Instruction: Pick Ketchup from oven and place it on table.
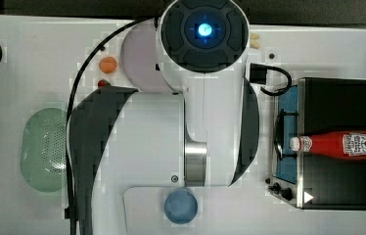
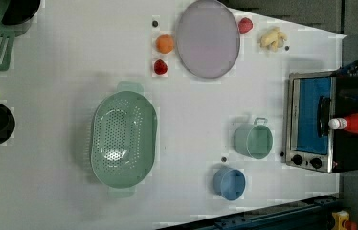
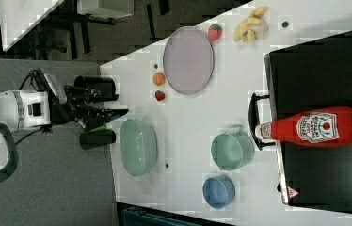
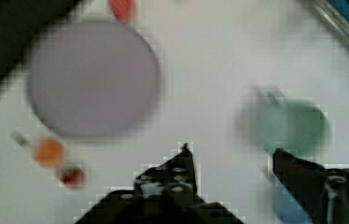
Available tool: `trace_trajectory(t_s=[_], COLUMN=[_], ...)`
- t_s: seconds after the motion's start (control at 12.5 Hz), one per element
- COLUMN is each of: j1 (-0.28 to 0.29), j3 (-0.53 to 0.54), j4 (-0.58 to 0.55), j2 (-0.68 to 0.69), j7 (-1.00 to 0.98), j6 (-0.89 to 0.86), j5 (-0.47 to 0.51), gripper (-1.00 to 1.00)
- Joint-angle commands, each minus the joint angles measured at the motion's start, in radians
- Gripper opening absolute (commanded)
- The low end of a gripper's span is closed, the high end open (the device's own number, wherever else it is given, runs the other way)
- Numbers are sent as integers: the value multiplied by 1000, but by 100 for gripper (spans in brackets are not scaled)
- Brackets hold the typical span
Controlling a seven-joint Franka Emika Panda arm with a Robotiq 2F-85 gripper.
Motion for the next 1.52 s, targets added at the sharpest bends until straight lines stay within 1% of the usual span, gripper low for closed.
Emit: trace_trajectory(t_s=[0.08,0.16,0.24,0.56,0.72,0.96,1.2,1.52], j1=[-24,-24,-28,-46,-55,-64,-71,-84], j3=[-2,-2,-9,-85,-160,-308,-405,-521], j4=[-124,-125,-126,-126,-126,-126,-126,-124], j2=[-387,-387,-383,-338,-290,-185,-104,32], j7=[-22,-22,-22,-22,-22,-22,-22,-22], j6=[-269,-269,-266,-193,-127,-9,103,310], j5=[19,19,16,13,13,12,12,12], gripper=[48,85,100,100,100,100,100,100])
